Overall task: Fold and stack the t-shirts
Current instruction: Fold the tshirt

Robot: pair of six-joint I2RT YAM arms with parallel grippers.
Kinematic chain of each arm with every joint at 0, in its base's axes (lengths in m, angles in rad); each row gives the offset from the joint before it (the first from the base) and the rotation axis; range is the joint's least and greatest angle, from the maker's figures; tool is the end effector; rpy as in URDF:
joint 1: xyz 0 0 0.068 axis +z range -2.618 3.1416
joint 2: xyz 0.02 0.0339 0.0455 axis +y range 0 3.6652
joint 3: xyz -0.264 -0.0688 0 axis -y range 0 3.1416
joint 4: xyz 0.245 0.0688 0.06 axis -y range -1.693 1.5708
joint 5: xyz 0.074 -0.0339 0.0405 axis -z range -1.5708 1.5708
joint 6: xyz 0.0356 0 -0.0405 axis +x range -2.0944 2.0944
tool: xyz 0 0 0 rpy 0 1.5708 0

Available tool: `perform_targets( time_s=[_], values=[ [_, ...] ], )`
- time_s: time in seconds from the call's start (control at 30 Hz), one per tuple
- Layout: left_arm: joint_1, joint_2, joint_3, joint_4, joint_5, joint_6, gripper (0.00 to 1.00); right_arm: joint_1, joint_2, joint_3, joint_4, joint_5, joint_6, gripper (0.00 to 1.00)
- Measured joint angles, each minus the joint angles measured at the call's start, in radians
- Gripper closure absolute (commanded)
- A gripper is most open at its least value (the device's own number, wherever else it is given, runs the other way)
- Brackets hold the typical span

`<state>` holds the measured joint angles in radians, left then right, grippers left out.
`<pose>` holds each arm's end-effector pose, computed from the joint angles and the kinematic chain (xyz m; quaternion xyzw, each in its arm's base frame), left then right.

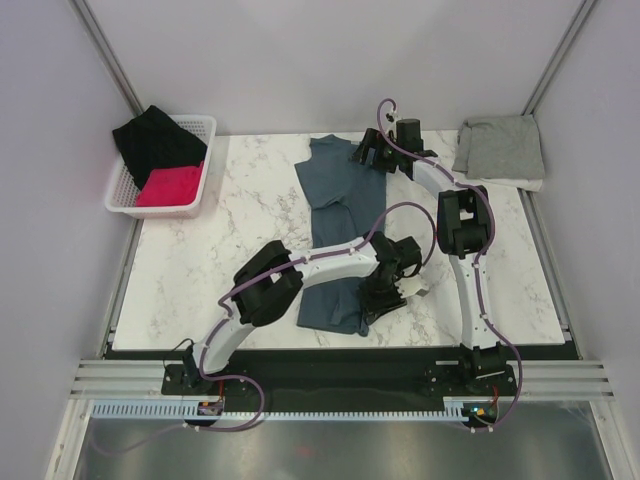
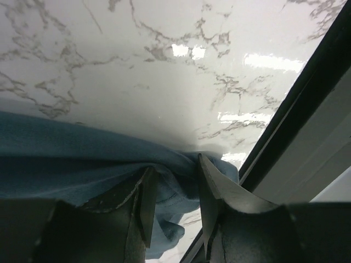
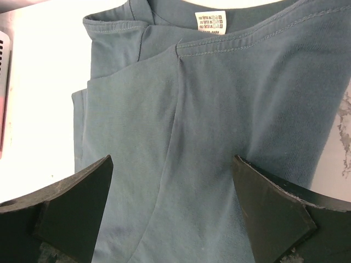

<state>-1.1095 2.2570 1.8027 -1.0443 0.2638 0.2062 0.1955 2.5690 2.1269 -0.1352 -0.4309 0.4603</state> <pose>0.1882 -0.3995 0.1561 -0.6095 -0.7810 0.1339 0.0252 0.5642 0.1269 0.1479 0.0124 0.8647 0.3279 0.3802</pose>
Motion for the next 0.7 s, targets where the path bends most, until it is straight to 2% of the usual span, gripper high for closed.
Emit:
perform_targets(
  time_s=[0.1,0.3,0.37,0.43,0.57,0.7],
  values=[
    [-0.002,0.009,0.019,0.002,0.007,-0.004,0.57,0.000,0.000,0.000,0.000,-0.005,-0.001,0.02],
    [-0.013,0.009,0.037,0.013,0.011,-0.007,0.45,-0.009,-0.043,-0.032,-0.023,0.001,-0.044,0.02],
    [-0.017,0.009,0.060,0.023,0.010,-0.006,0.32,-0.017,-0.093,-0.061,-0.041,0.010,-0.063,0.02],
    [-0.021,0.007,0.100,0.031,0.014,0.001,0.01,-0.033,-0.173,-0.109,-0.056,0.015,-0.071,0.02],
    [-0.021,-0.031,0.128,0.055,0.077,-0.003,0.00,-0.096,-0.407,-0.256,-0.059,0.017,-0.064,0.02],
    [-0.010,-0.138,0.098,0.063,0.124,-0.031,0.00,-0.183,-0.666,-0.447,-0.080,-0.008,-0.050,0.02]
  ],
)
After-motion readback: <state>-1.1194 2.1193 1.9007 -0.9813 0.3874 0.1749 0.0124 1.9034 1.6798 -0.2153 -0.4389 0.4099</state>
